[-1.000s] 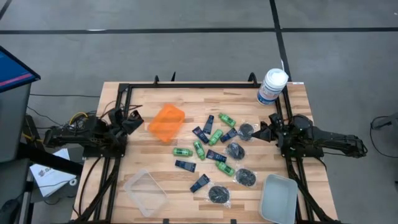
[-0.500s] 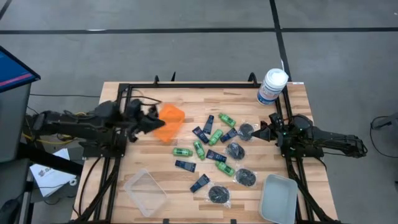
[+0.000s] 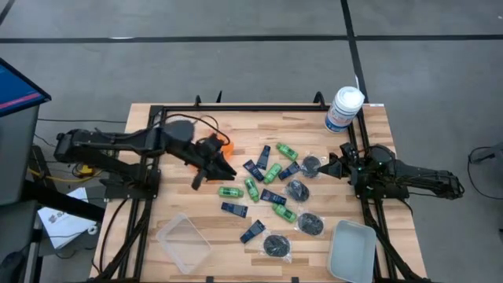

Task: Pick & Place Travel size toiletries
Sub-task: Put the green shampoo bottle into the top orange bin

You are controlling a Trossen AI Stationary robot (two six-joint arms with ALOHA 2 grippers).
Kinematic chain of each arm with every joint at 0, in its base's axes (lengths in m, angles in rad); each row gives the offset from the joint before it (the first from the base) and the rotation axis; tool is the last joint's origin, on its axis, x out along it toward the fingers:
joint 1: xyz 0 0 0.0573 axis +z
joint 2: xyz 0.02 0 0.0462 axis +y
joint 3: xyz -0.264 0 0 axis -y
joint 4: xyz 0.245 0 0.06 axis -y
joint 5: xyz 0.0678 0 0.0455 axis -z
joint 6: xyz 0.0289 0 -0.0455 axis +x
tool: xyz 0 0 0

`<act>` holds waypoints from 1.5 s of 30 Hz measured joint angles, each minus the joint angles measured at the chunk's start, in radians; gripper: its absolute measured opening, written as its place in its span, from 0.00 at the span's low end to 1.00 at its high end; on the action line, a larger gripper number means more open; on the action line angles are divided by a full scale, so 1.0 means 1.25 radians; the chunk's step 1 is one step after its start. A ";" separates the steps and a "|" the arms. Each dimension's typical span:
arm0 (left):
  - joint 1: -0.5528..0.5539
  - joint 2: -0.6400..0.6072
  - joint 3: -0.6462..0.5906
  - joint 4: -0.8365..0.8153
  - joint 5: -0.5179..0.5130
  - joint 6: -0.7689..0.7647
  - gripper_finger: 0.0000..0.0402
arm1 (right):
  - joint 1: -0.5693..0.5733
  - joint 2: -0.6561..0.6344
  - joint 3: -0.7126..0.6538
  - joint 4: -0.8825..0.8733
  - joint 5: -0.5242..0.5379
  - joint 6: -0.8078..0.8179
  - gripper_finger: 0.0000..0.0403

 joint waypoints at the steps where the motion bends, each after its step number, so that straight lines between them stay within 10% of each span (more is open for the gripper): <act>1: 0.000 0.007 -0.001 -0.026 -0.020 0.016 0.20 | 0.000 0.000 0.000 0.000 0.000 0.000 0.00; 13: -0.025 0.157 -0.004 -0.134 -0.076 0.161 0.13 | 0.000 0.000 0.000 -0.003 0.000 0.000 0.00; 31: -0.050 0.323 -0.004 -0.134 -0.115 0.199 0.68 | 0.000 0.000 0.000 -0.006 -0.001 0.000 0.00; 45: -0.076 0.446 -0.004 -0.146 -0.271 0.185 0.66 | 0.000 0.000 0.000 -0.007 -0.001 0.000 0.00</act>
